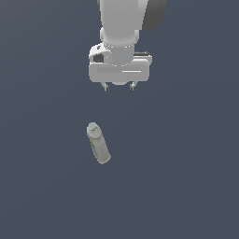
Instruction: Pick up the object and move it to a goal position.
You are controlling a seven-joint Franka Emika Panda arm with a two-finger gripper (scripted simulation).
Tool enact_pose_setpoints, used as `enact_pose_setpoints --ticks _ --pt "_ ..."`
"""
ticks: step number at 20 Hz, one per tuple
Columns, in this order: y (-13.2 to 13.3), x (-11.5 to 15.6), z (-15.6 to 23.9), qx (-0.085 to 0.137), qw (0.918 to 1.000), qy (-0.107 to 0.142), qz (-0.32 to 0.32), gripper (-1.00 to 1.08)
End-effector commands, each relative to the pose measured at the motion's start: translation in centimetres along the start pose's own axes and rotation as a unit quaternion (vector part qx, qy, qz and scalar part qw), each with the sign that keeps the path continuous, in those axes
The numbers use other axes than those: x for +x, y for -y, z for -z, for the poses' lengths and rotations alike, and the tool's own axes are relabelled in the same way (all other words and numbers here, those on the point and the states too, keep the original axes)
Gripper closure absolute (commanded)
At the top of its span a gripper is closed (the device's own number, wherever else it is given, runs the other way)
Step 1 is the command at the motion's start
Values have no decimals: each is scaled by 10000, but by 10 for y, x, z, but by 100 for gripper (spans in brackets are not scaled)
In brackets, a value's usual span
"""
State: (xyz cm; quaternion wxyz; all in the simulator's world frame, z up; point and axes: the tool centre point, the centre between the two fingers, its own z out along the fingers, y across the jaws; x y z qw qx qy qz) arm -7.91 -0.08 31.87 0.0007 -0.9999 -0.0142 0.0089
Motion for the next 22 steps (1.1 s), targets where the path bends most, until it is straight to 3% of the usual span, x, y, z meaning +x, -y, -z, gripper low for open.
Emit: enact_pose_setpoints --ticks 1,10,22 --pt "0 0 0 0 10000 0 0 -92" --pt "19 -9 5 14 9996 76 265 -92" --pt "9 6 4 19 9987 56 503 -92"
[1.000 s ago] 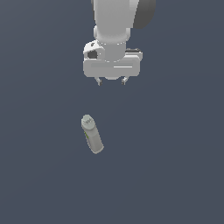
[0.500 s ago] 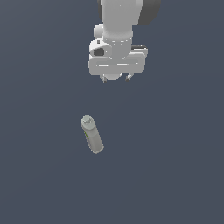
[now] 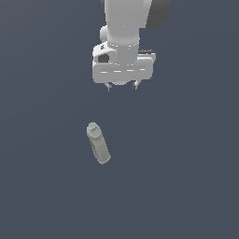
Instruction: Pick up the object and move it to a goal position.
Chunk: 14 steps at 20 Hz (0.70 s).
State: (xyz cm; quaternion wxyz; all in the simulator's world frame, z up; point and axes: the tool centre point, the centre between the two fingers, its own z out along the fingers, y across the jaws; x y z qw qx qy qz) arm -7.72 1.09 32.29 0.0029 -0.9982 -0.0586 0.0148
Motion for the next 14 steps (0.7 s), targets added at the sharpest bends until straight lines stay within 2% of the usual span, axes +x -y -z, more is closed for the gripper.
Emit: enact_pose_setpoints --ticks 1,8,14 --pt "-5 6 -1 1 9999 -6 109 -92" --pt "-26 32 -5 1 9982 -37 593 -92" --pt "-52 61 -12 -10 9933 -72 1156 -92"
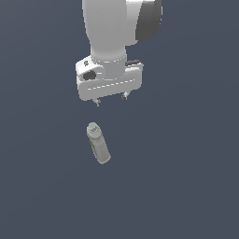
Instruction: Pick up the object and move it to a goal position.
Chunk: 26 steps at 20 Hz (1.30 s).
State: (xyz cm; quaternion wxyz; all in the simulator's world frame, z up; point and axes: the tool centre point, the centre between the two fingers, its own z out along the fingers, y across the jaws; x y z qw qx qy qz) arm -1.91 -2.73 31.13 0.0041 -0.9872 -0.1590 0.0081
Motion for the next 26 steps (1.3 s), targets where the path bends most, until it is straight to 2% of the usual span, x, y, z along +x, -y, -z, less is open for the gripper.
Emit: enact_pose_setpoints --ticks 1,8,14,26 --pt "-14 9 -4 -7 9997 -14 244 -92" --pt "-50 30 -16 -32 9963 -44 862 -92" --pt "-71 40 -24 -51 9926 -58 1213 -92" --pt "-82 45 -31 -61 9902 -62 1392 -92"
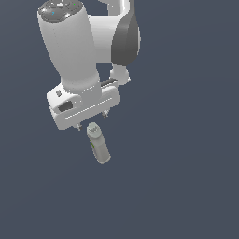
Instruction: Pick up the object and move it to a goal position.
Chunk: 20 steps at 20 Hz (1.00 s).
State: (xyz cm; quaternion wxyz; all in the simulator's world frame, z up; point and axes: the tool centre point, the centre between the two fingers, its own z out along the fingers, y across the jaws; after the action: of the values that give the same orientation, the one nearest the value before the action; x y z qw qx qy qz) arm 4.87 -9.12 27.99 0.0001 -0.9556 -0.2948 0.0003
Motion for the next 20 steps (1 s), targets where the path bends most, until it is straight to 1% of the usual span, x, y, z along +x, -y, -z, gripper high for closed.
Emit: enact_pose_setpoints --ticks 1,11,16,17,20 --pt "0 0 -3 1 10000 0 1 -92" --pt "0 -1 -43 -1 10000 -2 15 -92" --pt "-1 0 -50 -2 10000 -2 18 -92" --pt "-1 0 -50 -2 10000 -2 18 108" --pt "-1 0 -50 -2 10000 -2 18 108"
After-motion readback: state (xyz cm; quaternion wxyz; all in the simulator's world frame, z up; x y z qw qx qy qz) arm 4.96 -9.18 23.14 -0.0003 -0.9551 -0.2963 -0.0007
